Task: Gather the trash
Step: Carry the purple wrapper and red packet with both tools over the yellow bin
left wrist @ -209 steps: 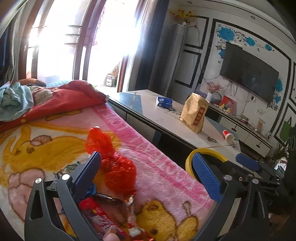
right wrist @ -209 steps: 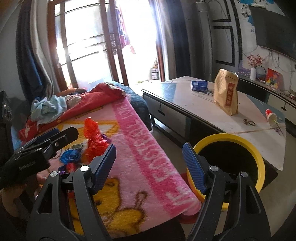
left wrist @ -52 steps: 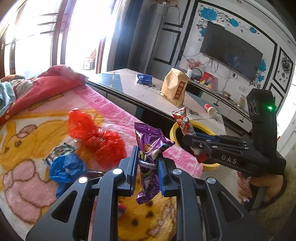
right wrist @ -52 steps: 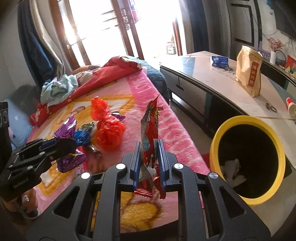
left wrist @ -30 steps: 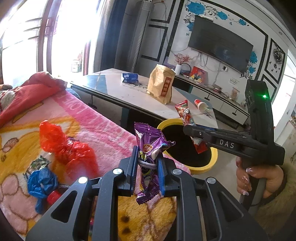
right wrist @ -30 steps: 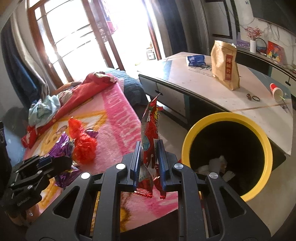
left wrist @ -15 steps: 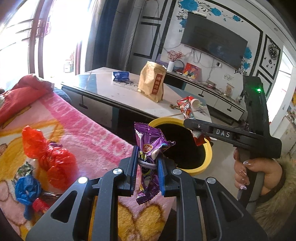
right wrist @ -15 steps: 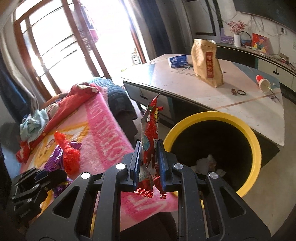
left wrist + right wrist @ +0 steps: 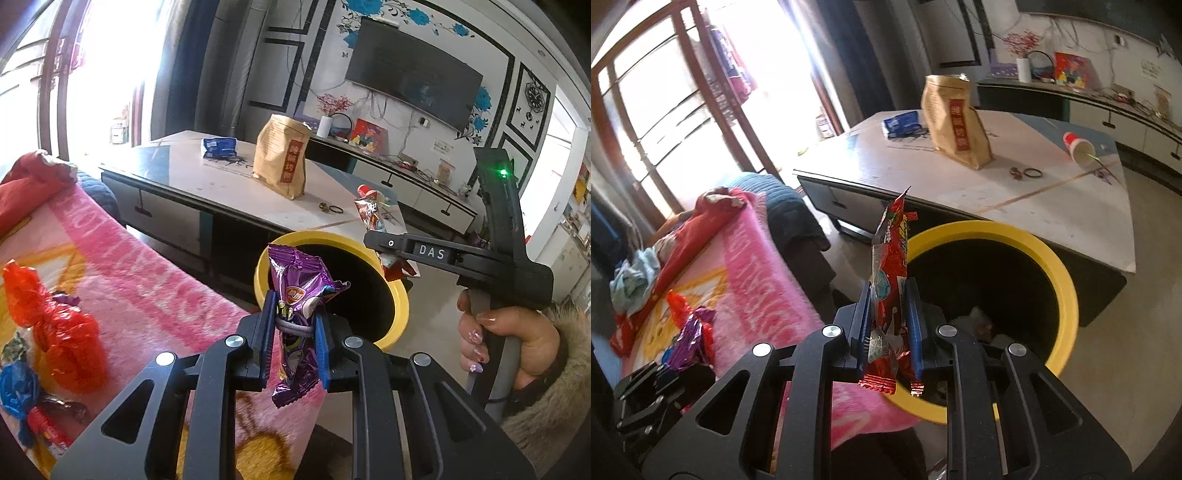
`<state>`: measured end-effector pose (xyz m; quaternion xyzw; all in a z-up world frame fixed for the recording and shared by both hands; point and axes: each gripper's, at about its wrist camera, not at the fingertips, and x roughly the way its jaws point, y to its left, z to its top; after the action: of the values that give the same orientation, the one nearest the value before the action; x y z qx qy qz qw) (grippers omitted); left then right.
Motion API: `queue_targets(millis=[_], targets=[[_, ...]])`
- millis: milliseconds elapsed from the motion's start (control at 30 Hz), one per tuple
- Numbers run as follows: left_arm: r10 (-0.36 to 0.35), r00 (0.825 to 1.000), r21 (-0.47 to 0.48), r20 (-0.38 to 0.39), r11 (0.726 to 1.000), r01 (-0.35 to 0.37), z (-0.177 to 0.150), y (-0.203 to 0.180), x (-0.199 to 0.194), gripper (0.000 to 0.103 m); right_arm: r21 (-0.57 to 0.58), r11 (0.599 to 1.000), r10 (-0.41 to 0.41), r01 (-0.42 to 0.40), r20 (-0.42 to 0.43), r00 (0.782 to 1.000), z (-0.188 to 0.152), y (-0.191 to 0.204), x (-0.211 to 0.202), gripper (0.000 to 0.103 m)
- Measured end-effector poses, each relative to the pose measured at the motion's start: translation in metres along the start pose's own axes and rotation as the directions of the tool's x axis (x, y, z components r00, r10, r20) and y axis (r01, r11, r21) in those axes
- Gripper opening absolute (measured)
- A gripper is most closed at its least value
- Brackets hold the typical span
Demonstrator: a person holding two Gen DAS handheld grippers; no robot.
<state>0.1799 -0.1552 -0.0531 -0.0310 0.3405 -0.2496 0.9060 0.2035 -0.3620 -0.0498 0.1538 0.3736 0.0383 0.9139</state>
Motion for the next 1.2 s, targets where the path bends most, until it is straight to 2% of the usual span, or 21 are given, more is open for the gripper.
queue_targets(millis=[600,967,1200], targets=[[-0.021,0.999,0.022,-0.041,1.0,0.022,0.003,-0.019,0.042,0.018,0.095,0.992,-0.085,0.087,-0.033,0.996,-0.002,-0.045,0.016,0.012],[-0.016,0.997,0.04,-0.075,0.999,0.019,0.005,-0.028,0.069,0.018,0.116,0.989,-0.087,0.094,-0.064,0.994,-0.006,-0.058,0.022,0.012],[-0.022,0.992,0.023,-0.124,0.999,0.025,0.004,-0.027,0.092,0.018,0.139,0.984,-0.095,0.107,-0.087,0.992,-0.01,-0.069,0.028,0.013]])
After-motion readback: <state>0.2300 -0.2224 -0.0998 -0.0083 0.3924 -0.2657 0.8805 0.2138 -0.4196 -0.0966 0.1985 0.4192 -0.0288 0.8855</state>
